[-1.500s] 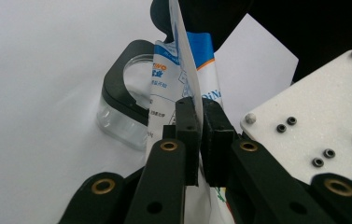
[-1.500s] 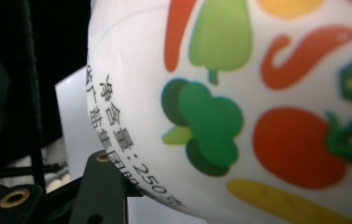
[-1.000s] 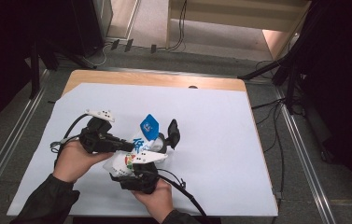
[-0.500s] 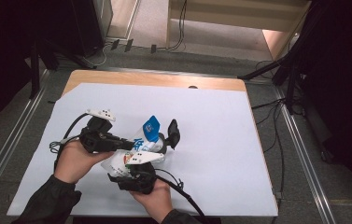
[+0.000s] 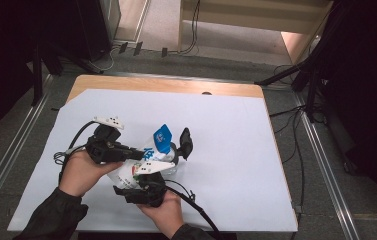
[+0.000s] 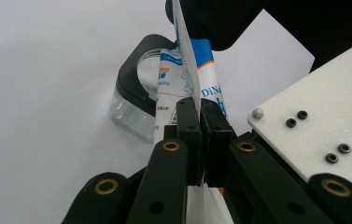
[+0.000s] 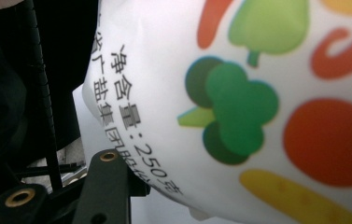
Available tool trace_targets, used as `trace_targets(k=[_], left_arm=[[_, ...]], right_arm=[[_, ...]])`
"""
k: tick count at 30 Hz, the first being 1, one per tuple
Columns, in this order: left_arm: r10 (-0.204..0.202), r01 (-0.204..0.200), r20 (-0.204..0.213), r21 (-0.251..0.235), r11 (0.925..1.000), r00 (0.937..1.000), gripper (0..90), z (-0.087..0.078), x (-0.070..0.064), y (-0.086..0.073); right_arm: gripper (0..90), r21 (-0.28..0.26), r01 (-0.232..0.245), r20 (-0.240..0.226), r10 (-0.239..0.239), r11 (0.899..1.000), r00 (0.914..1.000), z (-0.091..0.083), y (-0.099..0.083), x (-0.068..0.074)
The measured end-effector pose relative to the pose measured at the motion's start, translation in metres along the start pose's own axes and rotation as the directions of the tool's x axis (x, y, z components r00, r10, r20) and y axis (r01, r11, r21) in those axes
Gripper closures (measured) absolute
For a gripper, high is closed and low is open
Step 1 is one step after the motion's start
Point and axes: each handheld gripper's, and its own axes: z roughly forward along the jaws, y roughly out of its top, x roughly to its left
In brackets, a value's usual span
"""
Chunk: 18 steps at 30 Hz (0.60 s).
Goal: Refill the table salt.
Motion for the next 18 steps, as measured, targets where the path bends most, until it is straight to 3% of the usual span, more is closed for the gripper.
trace_targets(k=[7,11,18], left_arm=[[-0.008,0.008,0.024,-0.003,1.0,0.9997,88.3,0.0006,0.0006,-0.0013],[-0.012,0.012,0.041,0.002,0.9999,0.9991,87.1,-0.0028,0.0022,-0.0024],[-0.009,0.009,0.008,-0.002,1.0,0.9999,89.2,-0.0029,-0.0006,-0.0009]], right_arm=[[58.5,-0.009,-0.011,-0.014,0.011,1.0,0.9998,-0.0015,0.0011,0.0005],[58.6,-0.012,0.006,-0.017,-0.006,1.0,0.9998,-0.0026,0.0022,0.0012],[58.0,-0.013,0.002,-0.03,-0.002,1.0,0.9996,-0.002,0.0032,0.0011]])
